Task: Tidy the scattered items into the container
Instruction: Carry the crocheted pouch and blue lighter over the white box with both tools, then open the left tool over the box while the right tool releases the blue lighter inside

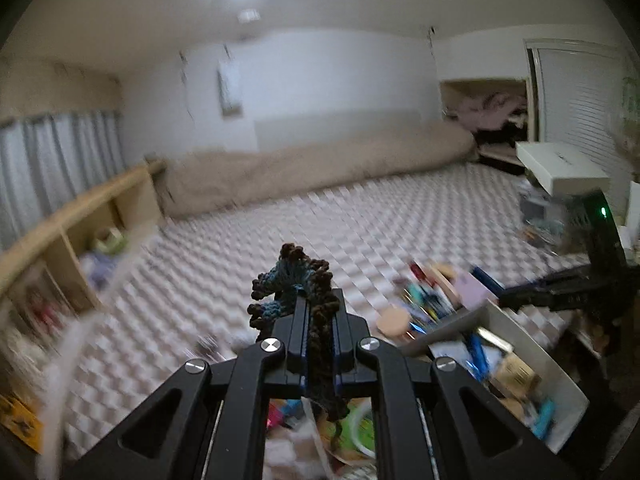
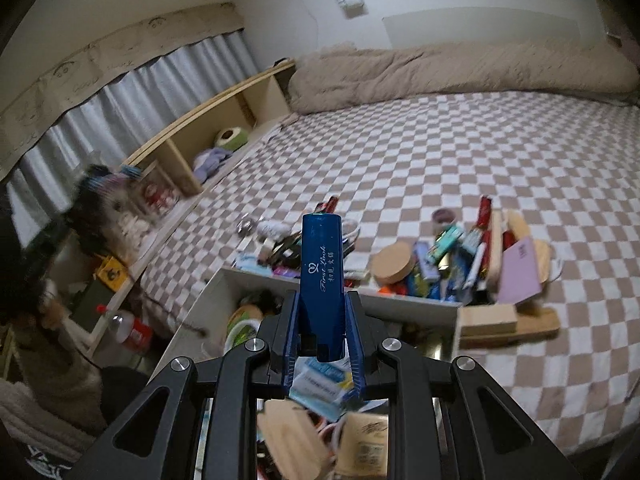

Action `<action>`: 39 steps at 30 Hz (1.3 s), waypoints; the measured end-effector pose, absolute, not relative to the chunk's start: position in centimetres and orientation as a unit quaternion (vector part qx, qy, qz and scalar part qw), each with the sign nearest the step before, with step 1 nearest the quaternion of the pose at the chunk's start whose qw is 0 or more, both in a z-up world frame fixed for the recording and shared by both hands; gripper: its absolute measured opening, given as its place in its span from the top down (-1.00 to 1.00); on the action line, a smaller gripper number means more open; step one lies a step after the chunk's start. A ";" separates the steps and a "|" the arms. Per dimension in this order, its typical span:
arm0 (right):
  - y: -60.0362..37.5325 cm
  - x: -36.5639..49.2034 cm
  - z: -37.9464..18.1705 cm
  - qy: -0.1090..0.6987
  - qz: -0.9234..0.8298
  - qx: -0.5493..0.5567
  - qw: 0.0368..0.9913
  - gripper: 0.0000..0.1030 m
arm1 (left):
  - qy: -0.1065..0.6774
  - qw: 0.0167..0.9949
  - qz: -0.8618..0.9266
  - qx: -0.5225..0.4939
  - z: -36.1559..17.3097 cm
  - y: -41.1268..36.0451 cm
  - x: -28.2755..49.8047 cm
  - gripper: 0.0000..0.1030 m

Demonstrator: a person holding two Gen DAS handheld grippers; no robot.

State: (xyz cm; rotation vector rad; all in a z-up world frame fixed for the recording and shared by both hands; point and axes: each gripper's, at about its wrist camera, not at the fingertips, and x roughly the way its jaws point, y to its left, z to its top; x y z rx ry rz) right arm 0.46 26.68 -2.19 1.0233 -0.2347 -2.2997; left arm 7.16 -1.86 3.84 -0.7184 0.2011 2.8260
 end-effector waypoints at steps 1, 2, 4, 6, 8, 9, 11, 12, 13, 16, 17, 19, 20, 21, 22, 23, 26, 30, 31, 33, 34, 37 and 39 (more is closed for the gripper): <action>26.4 0.6 -2.4 -0.087 -0.866 0.387 0.304 0.56 | 0.064 0.114 0.957 -0.258 3.0 -1.6 6.9 0.82; 26.2 0.7 -2.5 -0.084 -0.865 0.389 0.305 0.56 | 0.062 0.116 0.952 -0.274 2.1 -1.3 6.5 0.82; 25.8 0.9 -2.7 -0.080 -0.863 0.392 0.309 0.56 | 0.061 0.123 0.942 -0.305 0.4 -0.6 6.0 0.82; 25.5 1.1 -2.7 -0.079 -0.860 0.395 0.313 0.56 | 0.064 0.130 0.932 -0.332 -1.2 0.2 5.8 0.82; 25.5 1.3 -2.7 -0.076 -0.859 0.397 0.314 0.56 | 0.067 0.135 0.923 -0.355 -2.6 0.7 5.6 0.82; 25.5 1.3 -2.8 -0.076 -0.859 0.397 0.313 0.56 | 0.068 0.139 0.918 -0.366 -3.3 1.0 5.4 0.82; 25.8 1.2 -3.0 -0.078 -0.860 0.399 0.308 0.56 | 0.070 0.145 0.911 -0.381 -4.5 1.5 5.3 0.82; 25.9 1.1 -3.1 -0.078 -0.860 0.402 0.304 0.56 | 0.073 0.145 0.908 -0.386 -4.9 1.7 5.0 0.82; 26.1 1.0 -3.3 -0.078 -0.860 0.405 0.300 0.56 | 0.075 0.145 0.907 -0.389 -5.3 1.8 4.9 0.82; 26.4 0.9 -4.0 -0.078 -0.859 0.415 0.289 0.56 | 0.082 0.137 0.902 -0.402 -6.6 2.0 4.4 0.82; 26.5 0.9 -4.2 -0.078 -0.859 0.419 0.285 0.56 | 0.087 0.131 0.900 -0.406 -7.1 2.1 4.2 0.82; 26.8 0.9 -4.6 -0.074 -0.859 0.425 0.275 0.56 | 0.101 0.116 0.897 -0.414 -8.0 2.1 3.8 0.81; 27.0 0.9 -4.8 -0.070 -0.860 0.428 0.269 0.56 | 0.106 0.109 0.896 -0.418 -8.3 2.0 3.6 0.81; 27.2 0.9 -5.0 -0.067 -0.861 0.430 0.263 0.56 | 0.108 0.104 0.894 -0.422 -8.7 1.8 3.5 0.79; 27.5 0.9 -5.1 -0.065 -0.861 0.433 0.257 0.56 | 0.107 0.102 0.893 -0.425 -9.0 1.6 3.4 0.74; 27.7 0.9 -5.3 -0.065 -0.861 0.436 0.252 0.56 | 0.105 0.100 0.892 -0.428 -9.3 1.4 3.3 0.70; 28.1 0.8 -5.7 -0.063 -0.860 0.445 0.242 0.56 | 0.104 0.095 0.893 -0.427 -9.7 0.9 3.3 -0.04; 27.9 0.9 -6.2 -0.056 -0.858 0.453 0.234 0.56 | 0.096 0.112 0.895 -0.420 -9.6 0.7 3.5 -0.33; 27.9 0.9 -6.3 -0.054 -0.858 0.455 0.231 0.56 | 0.094 0.116 0.896 -0.418 -9.4 0.7 3.6 -0.39; 27.8 0.8 -6.5 -0.049 -0.860 0.456 0.224 0.56 | 0.092 0.119 0.898 -0.413 -9.2 0.7 3.7 -0.44; 27.7 0.8 -6.6 -0.044 -0.861 0.456 0.220 0.56 | 0.093 0.119 0.899 -0.411 -9.1 0.7 3.8 -0.45; 27.3 0.7 -6.8 -0.027 -0.865 0.454 0.211 0.56 | 0.088 0.123 0.903 -0.403 -8.6 0.6 4.0 -0.45; 27.0 0.6 -7.0 -0.017 -0.868 0.452 0.206 0.56 | 0.078 0.129 0.904 -0.401 -8.3 0.4 4.0 -0.45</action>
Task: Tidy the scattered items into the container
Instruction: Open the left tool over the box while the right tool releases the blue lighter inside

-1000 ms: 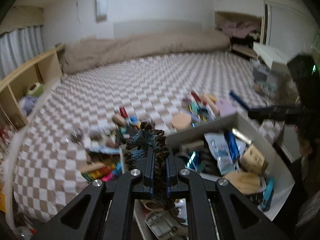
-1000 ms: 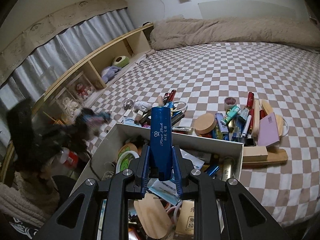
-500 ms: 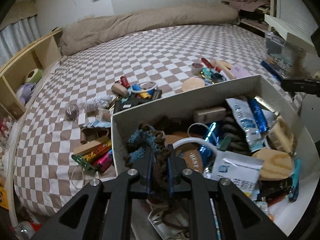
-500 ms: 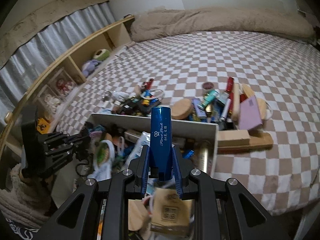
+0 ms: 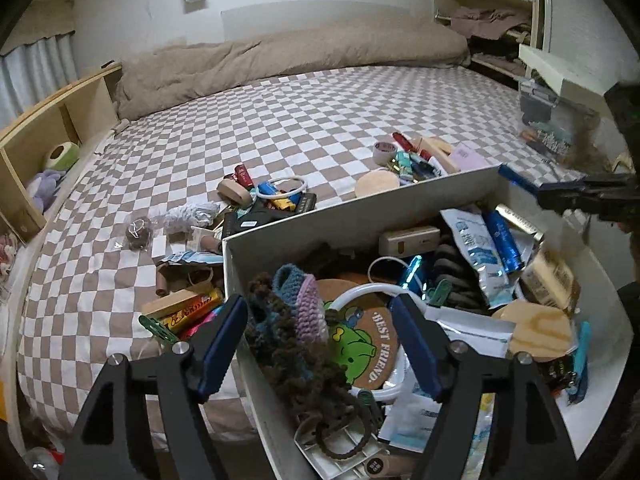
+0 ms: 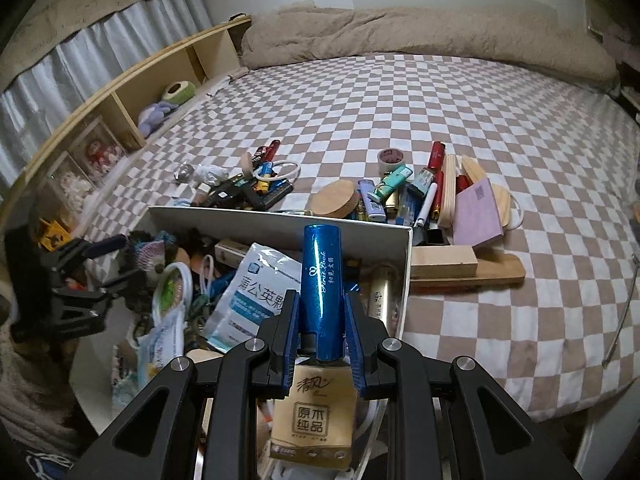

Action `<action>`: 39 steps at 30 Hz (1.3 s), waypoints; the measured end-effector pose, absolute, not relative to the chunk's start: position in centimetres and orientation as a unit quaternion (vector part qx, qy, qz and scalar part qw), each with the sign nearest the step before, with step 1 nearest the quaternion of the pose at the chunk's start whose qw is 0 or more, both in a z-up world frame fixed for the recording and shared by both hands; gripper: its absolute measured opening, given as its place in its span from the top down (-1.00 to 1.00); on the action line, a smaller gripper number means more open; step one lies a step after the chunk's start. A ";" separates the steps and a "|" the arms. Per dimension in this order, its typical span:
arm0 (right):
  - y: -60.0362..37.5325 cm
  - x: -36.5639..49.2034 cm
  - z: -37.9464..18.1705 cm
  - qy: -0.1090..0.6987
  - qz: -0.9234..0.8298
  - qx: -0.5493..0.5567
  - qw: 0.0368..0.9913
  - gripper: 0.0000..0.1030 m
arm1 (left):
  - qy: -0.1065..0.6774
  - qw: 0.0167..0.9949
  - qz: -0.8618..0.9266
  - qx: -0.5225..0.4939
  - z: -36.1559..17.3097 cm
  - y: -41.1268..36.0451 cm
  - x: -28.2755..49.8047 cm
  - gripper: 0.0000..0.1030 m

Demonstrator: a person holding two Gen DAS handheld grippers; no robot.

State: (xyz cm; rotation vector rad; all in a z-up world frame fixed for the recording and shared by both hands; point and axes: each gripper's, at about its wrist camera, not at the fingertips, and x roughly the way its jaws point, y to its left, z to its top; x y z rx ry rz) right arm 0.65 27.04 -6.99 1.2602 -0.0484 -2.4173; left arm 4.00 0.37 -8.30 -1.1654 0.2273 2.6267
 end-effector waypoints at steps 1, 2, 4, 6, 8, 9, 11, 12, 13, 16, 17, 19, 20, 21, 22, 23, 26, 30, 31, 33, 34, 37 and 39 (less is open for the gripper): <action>26.9 0.6 -7.1 -0.013 -0.869 0.451 0.203 0.56 | 0.074 0.132 0.904 -0.400 -8.2 0.3 4.0 -0.45; 26.9 0.5 -7.2 -0.009 -0.870 0.450 0.201 0.56 | 0.070 0.134 0.905 -0.399 -8.0 0.2 4.0 -0.45; 26.8 0.4 -7.3 -0.005 -0.871 0.450 0.198 0.56 | 0.063 0.136 0.905 -0.397 -7.8 0.1 4.0 -0.45; 26.6 0.4 -7.3 0.000 -0.875 0.443 0.197 0.56 | 0.056 0.140 0.905 -0.398 -7.7 0.0 4.0 -0.45; 26.5 0.6 -6.9 0.006 -0.882 0.428 0.196 0.54 | 0.049 0.143 0.903 -0.402 -7.7 0.0 3.9 -0.45; 26.5 0.6 -6.7 0.008 -0.885 0.423 0.195 0.50 | 0.046 0.144 0.903 -0.403 -7.8 0.0 3.9 -0.45; 26.5 0.6 -6.5 0.004 -0.886 0.420 0.197 0.22 | 0.042 0.147 0.902 -0.405 -7.8 0.0 3.9 -0.45; 26.5 0.7 -6.4 0.000 -0.885 0.419 0.201 0.20 | 0.040 0.148 0.901 -0.405 -7.8 0.0 4.0 -0.45; 26.5 0.7 -6.3 -0.001 -0.885 0.419 0.203 0.20 | 0.039 0.149 0.901 -0.406 -7.7 0.0 4.0 -0.45; 26.3 0.9 -6.2 0.003 -0.884 0.420 0.207 0.20 | 0.035 0.152 0.900 -0.407 -7.7 0.0 4.0 -0.45; 26.2 0.9 -6.2 0.003 -0.884 0.419 0.208 0.19 | 0.034 0.152 0.900 -0.407 -7.6 0.0 4.0 -0.45; 26.1 1.1 -6.2 0.002 -0.884 0.416 0.211 0.19 | 0.032 0.153 0.900 -0.407 -7.6 0.1 4.0 -0.45; 26.0 1.1 -6.1 0.001 -0.885 0.414 0.212 0.14 | 0.032 0.153 0.900 -0.407 -7.5 0.1 4.0 -0.45; 26.0 1.2 -6.1 0.002 -0.886 0.412 0.213 0.04 | 0.031 0.153 0.900 -0.407 -7.5 0.1 4.0 -0.45; 25.9 1.3 -6.0 0.002 -0.887 0.409 0.214 -0.26 | 0.031 0.153 0.900 -0.406 -7.4 0.1 4.0 -0.45; 25.8 1.4 -5.9 0.002 -0.888 0.407 0.216 -0.50 | 0.030 0.153 0.901 -0.406 -7.3 0.1 4.0 -0.45; 25.5 1.7 -5.6 0.008 -0.892 0.395 0.219 -0.60 | 0.029 0.151 0.903 -0.401 -7.0 0.1 4.1 -0.45; 25.1 2.1 -5.3 0.012 -0.900 0.376 0.220 -1.00 | 0.031 0.143 0.908 -0.392 -6.6 0.1 4.3 -0.46; 25.0 2.2 -5.2 0.014 -0.902 0.372 0.219 -1.00 | 0.031 0.143 0.909 -0.390 -6.6 0.1 4.3 -0.57; 24.7 2.2 -5.2 0.020 -0.903 0.368 0.219 -1.00 | 0.027 0.139 0.913 -0.383 -6.4 0.0 4.4 -0.89; 24.6 2.3 -5.2 0.022 -0.904 0.367 0.219 -1.00 | 0.026 0.137 0.915 -0.379 -6.3 -0.1 4.5 -0.98; 24.5 2.4 -5.2 0.025 -0.904 0.367 0.218 -1.00 | 0.025 0.135 0.917 -0.374 -6.0 -0.2 4.5 -1.00; 24.5 2.5 -5.1 0.026 -0.905 0.365 0.217 -1.00 | 0.025 0.130 0.918 -0.373 -5.9 -0.3 4.5 -1.00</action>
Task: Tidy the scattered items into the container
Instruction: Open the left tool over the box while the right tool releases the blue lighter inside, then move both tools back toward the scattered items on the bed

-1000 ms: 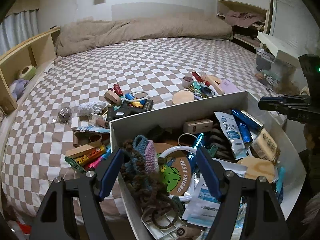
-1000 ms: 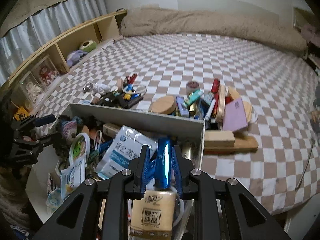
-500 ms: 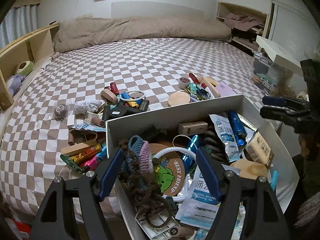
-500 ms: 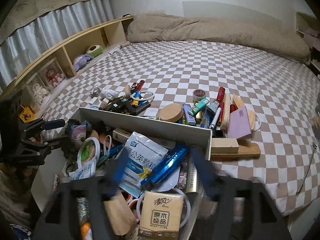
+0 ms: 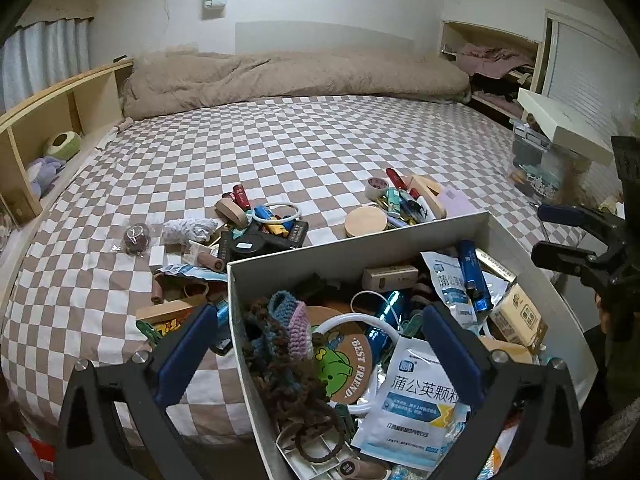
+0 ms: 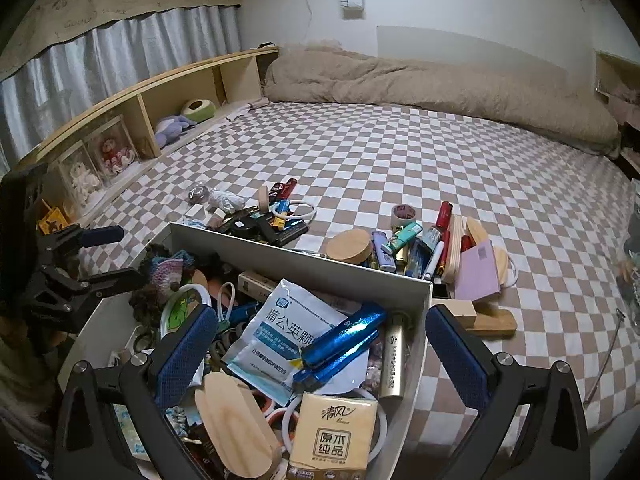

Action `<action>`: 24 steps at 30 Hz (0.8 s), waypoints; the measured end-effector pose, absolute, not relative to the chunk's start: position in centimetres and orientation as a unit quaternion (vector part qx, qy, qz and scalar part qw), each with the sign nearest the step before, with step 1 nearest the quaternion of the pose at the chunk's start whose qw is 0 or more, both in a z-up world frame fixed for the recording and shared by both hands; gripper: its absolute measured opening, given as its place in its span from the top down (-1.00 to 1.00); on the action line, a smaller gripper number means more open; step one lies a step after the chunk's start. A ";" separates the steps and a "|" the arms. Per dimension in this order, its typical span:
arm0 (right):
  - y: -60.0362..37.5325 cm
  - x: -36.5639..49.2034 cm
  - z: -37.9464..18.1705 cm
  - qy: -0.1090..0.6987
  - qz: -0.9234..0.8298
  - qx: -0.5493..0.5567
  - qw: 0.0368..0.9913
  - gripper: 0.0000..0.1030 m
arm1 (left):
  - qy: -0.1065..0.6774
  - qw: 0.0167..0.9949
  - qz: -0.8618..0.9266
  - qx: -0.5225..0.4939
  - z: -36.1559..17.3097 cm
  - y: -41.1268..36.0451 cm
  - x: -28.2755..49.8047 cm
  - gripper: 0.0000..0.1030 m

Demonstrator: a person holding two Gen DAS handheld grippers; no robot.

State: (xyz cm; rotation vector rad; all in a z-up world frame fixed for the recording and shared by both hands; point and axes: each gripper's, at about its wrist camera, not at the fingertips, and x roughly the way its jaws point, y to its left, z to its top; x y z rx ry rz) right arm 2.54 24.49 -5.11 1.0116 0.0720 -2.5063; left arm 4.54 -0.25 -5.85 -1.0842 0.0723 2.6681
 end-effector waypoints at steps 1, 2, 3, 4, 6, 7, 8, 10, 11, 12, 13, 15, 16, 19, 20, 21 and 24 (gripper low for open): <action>24.5 2.6 -5.1 0.026 -0.905 0.365 0.217 -1.00 | 0.025 0.128 0.919 -0.373 -5.8 -0.3 4.5 -1.00; 24.5 2.7 -5.1 0.026 -0.905 0.365 0.217 -1.00 | 0.026 0.126 0.919 -0.372 -5.8 -0.3 4.6 -1.00; 24.5 2.8 -5.1 0.025 -0.905 0.365 0.218 -1.00 | 0.028 0.125 0.920 -0.371 -5.7 -0.3 4.6 -1.00; 24.5 2.9 -5.0 0.024 -0.905 0.364 0.219 -1.00 | 0.030 0.124 0.920 -0.370 -5.6 -0.2 4.7 -1.00; 24.5 3.0 -5.0 0.024 -0.904 0.364 0.221 -1.00 | 0.033 0.122 0.922 -0.366 -5.4 -0.1 4.8 -1.00; 24.4 3.1 -5.0 0.025 -0.904 0.364 0.221 -1.00 | 0.033 0.122 0.923 -0.365 -5.3 -0.1 4.8 -1.00; 24.4 3.1 -5.0 0.026 -0.905 0.364 0.221 -1.00 | 0.032 0.123 0.923 -0.363 -5.1 0.0 4.9 -1.00; 24.3 3.2 -4.9 0.027 -0.904 0.364 0.222 -1.00 | 0.032 0.123 0.924 -0.360 -4.8 0.1 5.0 -1.00; 24.3 3.3 -4.9 0.027 -0.904 0.363 0.222 -1.00 | 0.032 0.122 0.925 -0.358 -4.7 0.1 5.0 -1.00; 24.3 3.3 -4.9 0.027 -0.905 0.363 0.222 -1.00 | 0.032 0.121 0.926 -0.356 -4.5 0.1 5.0 -1.00; 24.3 3.4 -4.8 0.026 -0.905 0.361 0.223 -1.00 | 0.032 0.120 0.927 -0.354 -4.4 0.1 5.1 -1.00; 24.3 3.6 -4.7 0.026 -0.906 0.358 0.224 -1.00 | 0.032 0.119 0.929 -0.349 -4.1 0.2 5.2 -1.00; 24.2 3.7 -4.6 0.026 -0.906 0.357 0.225 -1.00 | 0.031 0.119 0.930 -0.346 -3.9 0.2 5.3 -1.00; 24.2 3.8 -4.3 0.027 -0.908 0.352 0.226 -1.00 | 0.028 0.119 0.932 -0.342 -3.5 0.3 5.4 -1.00; 24.2 3.9 -4.2 0.027 -0.908 0.351 0.226 -1.00 | 0.027 0.119 0.932 -0.340 -3.4 0.3 5.4 -1.00; 24.2 3.9 -4.1 0.027 -0.909 0.349 0.226 -1.00 | 0.027 0.118 0.933 -0.339 -3.3 0.3 5.5 -1.00; 24.2 4.1 -3.7 0.027 -0.911 0.343 0.227 -1.00 | 0.026 0.119 0.934 -0.335 -2.9 0.4 5.6 -1.00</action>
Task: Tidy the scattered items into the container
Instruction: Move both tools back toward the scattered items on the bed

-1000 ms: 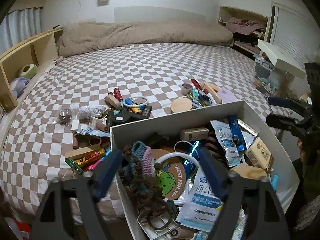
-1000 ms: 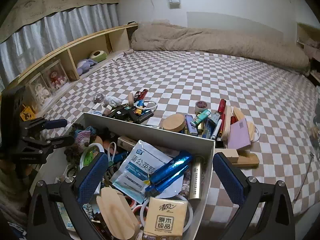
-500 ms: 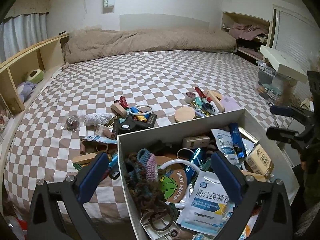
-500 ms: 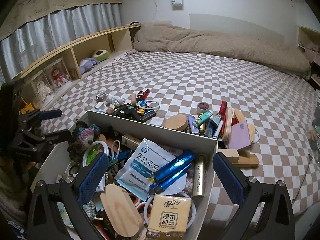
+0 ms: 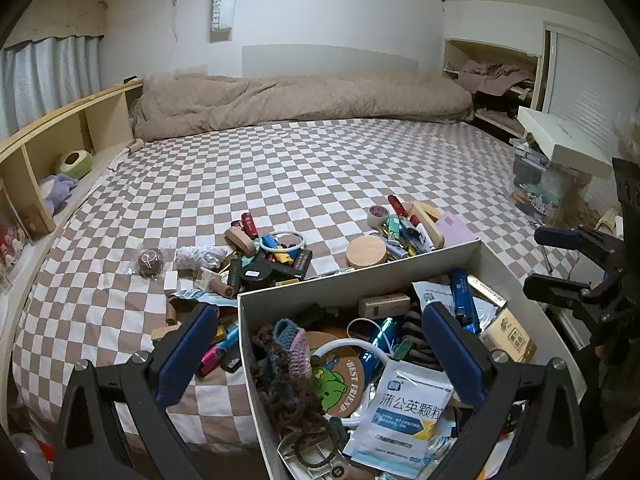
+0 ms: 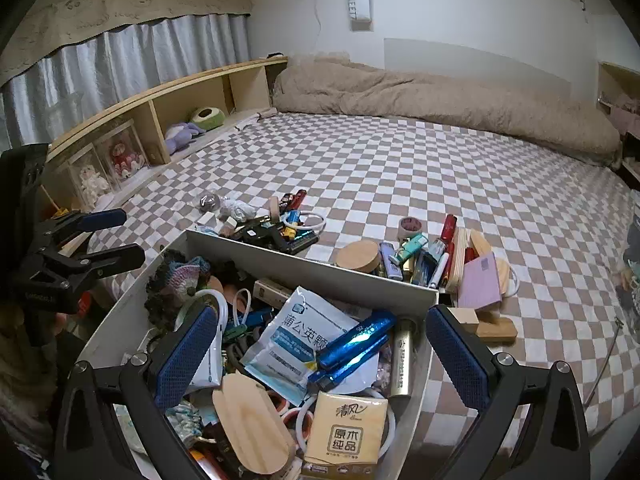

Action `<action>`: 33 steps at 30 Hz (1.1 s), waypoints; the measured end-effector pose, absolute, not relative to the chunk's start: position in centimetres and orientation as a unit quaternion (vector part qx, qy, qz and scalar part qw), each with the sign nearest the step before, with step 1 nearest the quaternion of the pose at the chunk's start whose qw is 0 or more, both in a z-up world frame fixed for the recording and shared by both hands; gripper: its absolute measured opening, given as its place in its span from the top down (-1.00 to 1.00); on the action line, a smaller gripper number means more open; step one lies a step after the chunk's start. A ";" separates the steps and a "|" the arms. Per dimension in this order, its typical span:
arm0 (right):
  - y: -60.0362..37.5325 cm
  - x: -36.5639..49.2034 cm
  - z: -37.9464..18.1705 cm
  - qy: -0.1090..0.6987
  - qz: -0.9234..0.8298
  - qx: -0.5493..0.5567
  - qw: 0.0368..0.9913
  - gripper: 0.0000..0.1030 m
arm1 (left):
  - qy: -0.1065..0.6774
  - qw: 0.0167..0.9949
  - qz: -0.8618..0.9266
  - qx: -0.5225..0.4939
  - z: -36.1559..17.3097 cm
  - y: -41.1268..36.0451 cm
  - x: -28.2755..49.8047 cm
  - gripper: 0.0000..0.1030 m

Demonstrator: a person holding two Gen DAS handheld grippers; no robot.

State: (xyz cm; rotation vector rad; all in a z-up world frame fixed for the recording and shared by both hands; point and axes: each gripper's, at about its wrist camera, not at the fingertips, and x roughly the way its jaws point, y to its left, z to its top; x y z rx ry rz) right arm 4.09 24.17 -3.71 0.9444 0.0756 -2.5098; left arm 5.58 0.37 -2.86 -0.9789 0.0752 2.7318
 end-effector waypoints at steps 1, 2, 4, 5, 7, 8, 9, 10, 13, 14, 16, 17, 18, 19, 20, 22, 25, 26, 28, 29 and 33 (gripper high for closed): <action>24.1 4.1 -3.6 0.027 -0.912 0.341 0.228 -1.00 | 0.026 0.119 0.935 -0.333 -2.7 0.4 5.6 -1.00; 24.1 4.2 -3.5 0.027 -0.912 0.340 0.228 -1.00 | 0.026 0.119 0.936 -0.331 -2.5 0.3 5.7 -1.00; 24.0 4.2 -3.3 0.027 -0.912 0.337 0.231 -1.00 | 0.025 0.119 0.937 -0.327 -2.2 0.3 5.7 -1.00; 24.0 4.3 -3.2 0.027 -0.913 0.336 0.231 -1.00 | 0.025 0.118 0.938 -0.325 -2.0 0.3 5.7 -1.00; 23.9 4.3 -3.0 0.028 -0.914 0.332 0.232 -1.00 | 0.025 0.117 0.940 -0.320 -1.6 0.2 5.8 -1.00; 23.9 4.4 -2.8 0.027 -0.915 0.329 0.232 -1.00 | 0.024 0.116 0.941 -0.317 -1.4 0.2 5.8 -1.00; 23.9 4.4 -2.6 0.027 -0.916 0.326 0.233 -1.00 | 0.024 0.115 0.942 -0.315 -1.2 0.1 5.8 -1.00; 23.9 4.4 -2.4 0.027 -0.917 0.323 0.233 -1.00 | 0.024 0.111 0.943 -0.312 -0.9 0.1 5.8 -1.00; 24.0 4.3 -1.6 0.025 -0.920 0.314 0.233 -1.00 | 0.021 0.101 0.947 -0.303 -0.1 -0.4 5.7 -1.00; 24.0 4.3 -1.4 0.024 -0.922 0.310 0.232 -1.00 | 0.019 0.100 0.949 -0.299 0.1 -0.6 5.7 -1.00; 24.2 4.2 -0.8 0.022 -0.924 0.303 0.231 -1.00 | 0.016 0.097 0.952 -0.290 0.7 -1.1 5.7 -1.00; 24.3 4.1 -0.6 0.021 -0.925 0.300 0.230 -1.00 | 0.015 0.096 0.954 -0.285 1.1 -1.4 5.7 -1.00; 24.4 4.0 -0.4 0.021 -0.927 0.297 0.229 -1.00 | 0.014 0.094 0.955 -0.281 1.4 -1.7 5.7 -1.00; 24.5 3.9 -0.1 0.021 -0.928 0.295 0.228 -1.00 | 0.011 0.092 0.957 -0.276 1.8 -2.0 5.6 -1.00; 24.6 3.7 0.1 0.021 -0.929 0.292 0.225 -1.00 | 0.008 0.090 0.958 -0.272 2.2 -2.4 5.5 -1.00; 24.9 3.4 0.6 0.020 -0.933 0.286 0.218 -1.00 | -0.002 0.083 0.961 -0.265 2.9 -3.3 5.2 -1.00; 25.7 2.6 1.1 0.010 -0.937 0.280 0.210 -1.00 | -0.014 0.069 0.964 -0.256 3.6 -4.7 4.7 -1.00; 26.0 2.4 1.3 0.007 -0.938 0.279 0.207 -1.00 | -0.016 0.062 0.965 -0.255 3.8 -5.2 4.5 -1.00; 26.8 1.8 1.5 -0.001 -0.941 0.276 0.195 -1.00 | -0.022 0.051 0.965 -0.255 3.9 -6.1 3.9 -1.00; 27.3 1.5 1.6 -0.005 -0.943 0.274 0.188 -1.00 | -0.026 0.047 0.965 -0.257 3.8 -6.6 3.6 -1.00; 29.1 0.3 1.8 -0.021 -0.948 0.271 0.164 -1.00 | -0.038 0.021 0.962 -0.268 2.8 -8.7 2.3 -1.00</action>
